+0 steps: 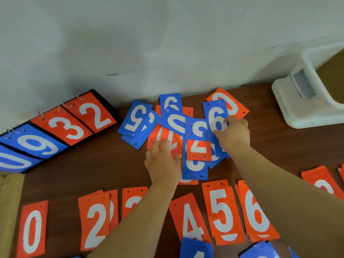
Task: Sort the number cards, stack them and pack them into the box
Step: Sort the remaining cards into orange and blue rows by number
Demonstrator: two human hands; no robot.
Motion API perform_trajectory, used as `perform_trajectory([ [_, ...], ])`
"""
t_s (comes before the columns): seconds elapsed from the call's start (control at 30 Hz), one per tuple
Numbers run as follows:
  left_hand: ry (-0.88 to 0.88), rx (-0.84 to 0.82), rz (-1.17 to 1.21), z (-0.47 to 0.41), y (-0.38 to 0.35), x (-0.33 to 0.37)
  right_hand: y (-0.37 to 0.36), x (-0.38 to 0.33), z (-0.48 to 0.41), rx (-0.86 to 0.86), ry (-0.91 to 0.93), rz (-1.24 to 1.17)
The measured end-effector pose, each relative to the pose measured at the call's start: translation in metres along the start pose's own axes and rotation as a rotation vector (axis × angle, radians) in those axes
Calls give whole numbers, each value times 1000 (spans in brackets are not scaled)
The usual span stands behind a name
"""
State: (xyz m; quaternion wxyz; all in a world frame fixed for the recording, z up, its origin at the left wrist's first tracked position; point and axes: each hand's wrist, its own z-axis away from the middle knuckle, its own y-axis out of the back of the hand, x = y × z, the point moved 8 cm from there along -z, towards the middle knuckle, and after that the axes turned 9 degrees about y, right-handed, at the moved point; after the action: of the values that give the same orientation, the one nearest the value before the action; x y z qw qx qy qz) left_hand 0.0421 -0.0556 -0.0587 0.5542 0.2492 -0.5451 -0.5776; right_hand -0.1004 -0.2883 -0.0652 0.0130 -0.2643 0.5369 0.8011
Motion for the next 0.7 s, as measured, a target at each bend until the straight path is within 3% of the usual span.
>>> perform_trajectory([
  [0.2,103,-36,378,10,18,-13,28,9,24,107,47,-217],
  [0.4,159,-55,456,55,81,-56,94,23,94,231,84,-530],
  [0.5,106,-210,439,93,108,-69,98,17,138,112,128,-770],
  [0.7,-138,-550,487,182,151,-74,54,-35,232,-343,242,-1009],
])
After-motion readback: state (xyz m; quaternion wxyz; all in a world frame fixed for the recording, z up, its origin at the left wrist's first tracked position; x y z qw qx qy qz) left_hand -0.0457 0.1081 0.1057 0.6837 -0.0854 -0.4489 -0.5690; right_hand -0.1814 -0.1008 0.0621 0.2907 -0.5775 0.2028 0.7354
